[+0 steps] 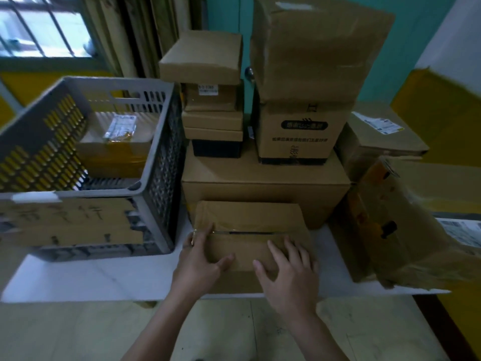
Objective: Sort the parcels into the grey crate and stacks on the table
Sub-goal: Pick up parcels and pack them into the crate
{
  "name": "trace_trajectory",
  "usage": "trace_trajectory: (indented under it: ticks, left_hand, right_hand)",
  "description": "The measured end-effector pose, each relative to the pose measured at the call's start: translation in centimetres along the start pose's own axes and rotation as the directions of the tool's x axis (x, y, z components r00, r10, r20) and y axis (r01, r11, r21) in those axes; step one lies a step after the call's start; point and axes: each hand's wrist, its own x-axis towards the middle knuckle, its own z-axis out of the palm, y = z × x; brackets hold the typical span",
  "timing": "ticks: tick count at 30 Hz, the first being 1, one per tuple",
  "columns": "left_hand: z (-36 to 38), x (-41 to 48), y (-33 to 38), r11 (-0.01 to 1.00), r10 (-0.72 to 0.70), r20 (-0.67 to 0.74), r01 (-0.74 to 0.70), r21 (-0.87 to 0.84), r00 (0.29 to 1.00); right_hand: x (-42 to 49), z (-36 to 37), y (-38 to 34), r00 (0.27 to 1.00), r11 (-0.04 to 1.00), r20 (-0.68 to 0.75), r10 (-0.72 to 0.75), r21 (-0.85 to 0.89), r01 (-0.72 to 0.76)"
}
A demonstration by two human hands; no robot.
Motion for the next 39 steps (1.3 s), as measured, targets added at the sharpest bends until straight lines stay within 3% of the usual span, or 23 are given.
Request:
trace_trajectory:
  ticks: [4,9,13,17,24,30,35,39]
  left_hand:
    - [-0.6,0.4,-0.4,1.000,0.014,0.006,-0.014,-0.023,1.000]
    - [-0.8,0.2,-0.8,0.996,0.032,0.037,-0.029,-0.080,0.999]
    - [-0.8,-0.1,-1.0,0.991,0.054,0.047,-0.048,-0.127,0.997]
    - [-0.9,-0.2,-0.9,0.986,0.047,0.036,-0.040,-0.159,0.998]
    - [-0.7,-0.7,-1.1,0.982,0.079,-0.007,-0.079,-0.170,0.997]
    - [-2.2,-1.0,-2.2,0.934,0.173,0.098,-0.132,-0.332,0.980]
    - [-3.1,-1.3,-1.7,0.871,0.141,-0.058,-0.152,-0.468,0.988]
    - [-2.6,-1.6,-1.3,0.884,0.092,-0.188,-0.167,-0.436,0.978]
  right_hand:
    - [0.8,-0.2,-0.2,0.998,1.000,-0.063,-0.012,0.020,0.014]
    - [1.7,-0.7,2.1,0.990,0.981,-0.048,0.135,0.143,-0.127]
    - [1.6,-0.4,2.9,0.953,0.788,0.181,0.241,0.537,-0.301]
    - [1.7,-0.7,2.6,0.956,0.717,0.171,0.240,0.632,-0.293]
    - [1.4,-0.9,2.6,0.965,0.682,0.151,0.217,0.683,-0.260]
    - [1.7,-2.3,3.0,0.954,0.600,0.195,0.229,0.743,-0.296]
    - [1.1,-5.1,2.8,0.980,0.579,0.087,0.179,0.796,-0.177]
    - [1.1,-5.7,1.6,0.976,0.612,0.002,0.219,0.779,-0.139]
